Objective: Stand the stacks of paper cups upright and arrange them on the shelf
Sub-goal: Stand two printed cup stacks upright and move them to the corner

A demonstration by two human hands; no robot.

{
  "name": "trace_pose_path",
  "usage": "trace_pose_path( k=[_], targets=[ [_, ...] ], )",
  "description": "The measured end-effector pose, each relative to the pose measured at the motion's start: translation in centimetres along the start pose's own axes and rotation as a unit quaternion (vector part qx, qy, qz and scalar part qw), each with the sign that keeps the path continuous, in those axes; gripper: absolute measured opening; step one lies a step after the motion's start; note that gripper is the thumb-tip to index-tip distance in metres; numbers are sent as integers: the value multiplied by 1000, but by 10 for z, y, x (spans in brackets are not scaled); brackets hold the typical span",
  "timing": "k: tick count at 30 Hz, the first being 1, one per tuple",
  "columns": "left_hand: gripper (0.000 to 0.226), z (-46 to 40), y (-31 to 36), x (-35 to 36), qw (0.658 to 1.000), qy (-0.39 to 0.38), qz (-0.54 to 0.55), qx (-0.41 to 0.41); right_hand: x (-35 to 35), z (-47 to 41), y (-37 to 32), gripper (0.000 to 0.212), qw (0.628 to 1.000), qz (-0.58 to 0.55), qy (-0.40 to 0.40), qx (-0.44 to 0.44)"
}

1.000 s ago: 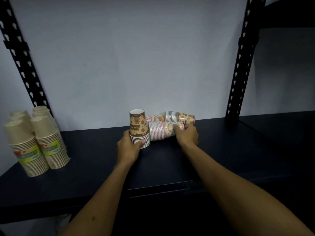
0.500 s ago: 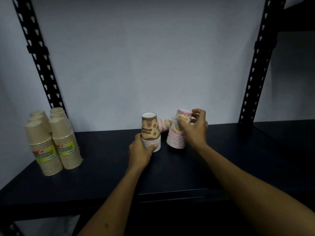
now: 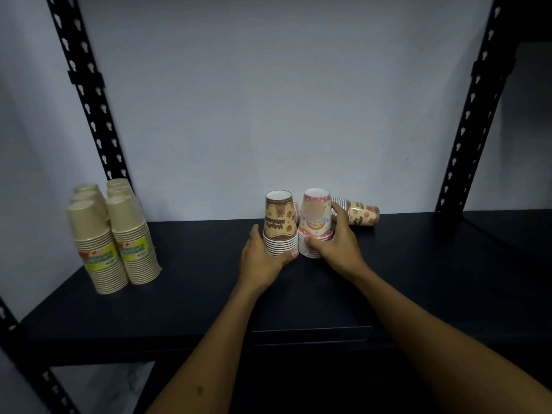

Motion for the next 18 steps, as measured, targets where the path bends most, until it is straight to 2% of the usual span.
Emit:
trace_pose_path(
  k=[3, 5, 10, 18],
  targets=[
    [106, 4, 0, 0, 1000, -12, 28, 3, 5, 0, 2, 87, 1000, 16, -20, 14],
    [103, 4, 0, 1, 999, -18, 29, 7, 5, -2, 5, 84, 999, 23, -20, 21],
    [62, 3, 2, -7, 999, 21, -3, 37, 5, -3, 11, 75, 999, 34, -14, 30],
    [56, 3, -4, -10, 998, 56, -32, -7, 2, -5, 12, 76, 999, 39, -13, 24]
  ],
)
Point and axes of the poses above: each hand's wrist, its own z-axis away from the middle knuckle, its own x-axis out of the palm, y = z × x, the point moved 9 cm from there along -z, towards the middle knuckle, and after that the axes turned 15 degrees about x, right-handed, at the moved point
